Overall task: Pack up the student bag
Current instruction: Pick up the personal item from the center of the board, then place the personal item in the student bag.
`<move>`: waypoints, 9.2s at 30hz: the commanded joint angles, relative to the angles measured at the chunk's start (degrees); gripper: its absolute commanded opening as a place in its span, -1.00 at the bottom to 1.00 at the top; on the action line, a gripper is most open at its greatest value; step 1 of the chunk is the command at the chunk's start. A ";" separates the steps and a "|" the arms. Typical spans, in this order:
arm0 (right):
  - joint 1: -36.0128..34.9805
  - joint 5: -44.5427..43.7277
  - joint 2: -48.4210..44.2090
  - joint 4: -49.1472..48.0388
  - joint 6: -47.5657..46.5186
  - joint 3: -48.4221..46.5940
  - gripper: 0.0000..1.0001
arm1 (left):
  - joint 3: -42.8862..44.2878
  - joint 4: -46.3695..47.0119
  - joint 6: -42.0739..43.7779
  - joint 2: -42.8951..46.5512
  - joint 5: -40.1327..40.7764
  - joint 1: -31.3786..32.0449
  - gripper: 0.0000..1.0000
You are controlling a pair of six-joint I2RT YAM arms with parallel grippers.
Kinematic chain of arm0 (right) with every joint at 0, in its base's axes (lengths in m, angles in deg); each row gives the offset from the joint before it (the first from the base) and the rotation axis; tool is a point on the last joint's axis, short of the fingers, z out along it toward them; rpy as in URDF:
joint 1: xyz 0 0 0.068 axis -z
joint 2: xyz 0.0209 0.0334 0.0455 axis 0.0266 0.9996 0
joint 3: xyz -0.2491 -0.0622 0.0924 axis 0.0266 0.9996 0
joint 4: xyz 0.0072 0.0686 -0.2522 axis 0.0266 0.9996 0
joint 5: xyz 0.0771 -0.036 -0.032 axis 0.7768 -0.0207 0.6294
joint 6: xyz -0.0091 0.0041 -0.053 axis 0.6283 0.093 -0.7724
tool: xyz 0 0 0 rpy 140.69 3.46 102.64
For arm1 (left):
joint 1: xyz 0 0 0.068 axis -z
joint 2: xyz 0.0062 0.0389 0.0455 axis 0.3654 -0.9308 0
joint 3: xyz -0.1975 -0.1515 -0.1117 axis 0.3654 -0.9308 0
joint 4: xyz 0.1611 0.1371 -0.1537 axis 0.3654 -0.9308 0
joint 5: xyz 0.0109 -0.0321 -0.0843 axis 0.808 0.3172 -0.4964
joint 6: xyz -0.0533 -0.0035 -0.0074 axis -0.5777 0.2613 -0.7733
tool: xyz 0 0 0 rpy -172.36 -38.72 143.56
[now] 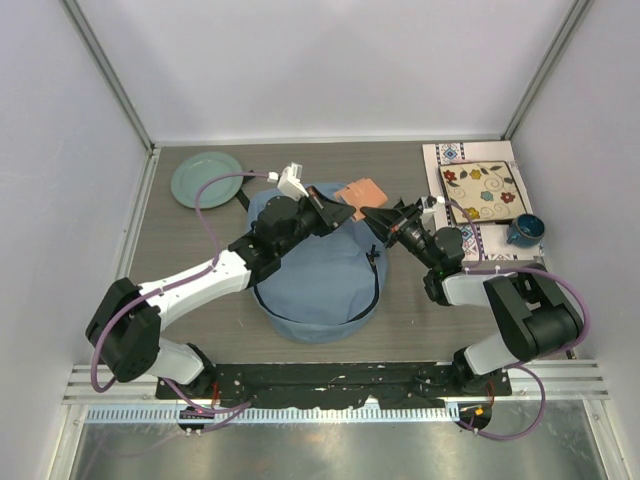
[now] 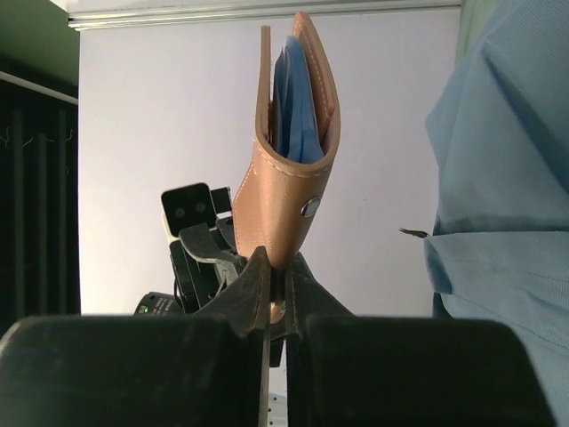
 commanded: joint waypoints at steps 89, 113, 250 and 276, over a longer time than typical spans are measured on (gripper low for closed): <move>-0.40 0.66 -24.04 26.81 -23.82 -4.07 0.15 | 0.21 16.09 -3.71 -5.27 -34.43 -10.94 -1.00; -0.31 -14.36 -38.79 58.69 -38.93 -6.00 -0.99 | 13.89 -36.94 26.07 0.54 -4.57 -11.11 0.75; -0.31 -13.57 -35.64 59.15 -38.67 -5.65 -0.98 | -4.98 -24.95 0.76 2.46 16.99 -9.09 -0.11; -0.67 -6.46 -25.44 53.43 -39.55 -10.39 -0.97 | -1.03 -28.52 21.83 10.10 5.28 -9.53 0.33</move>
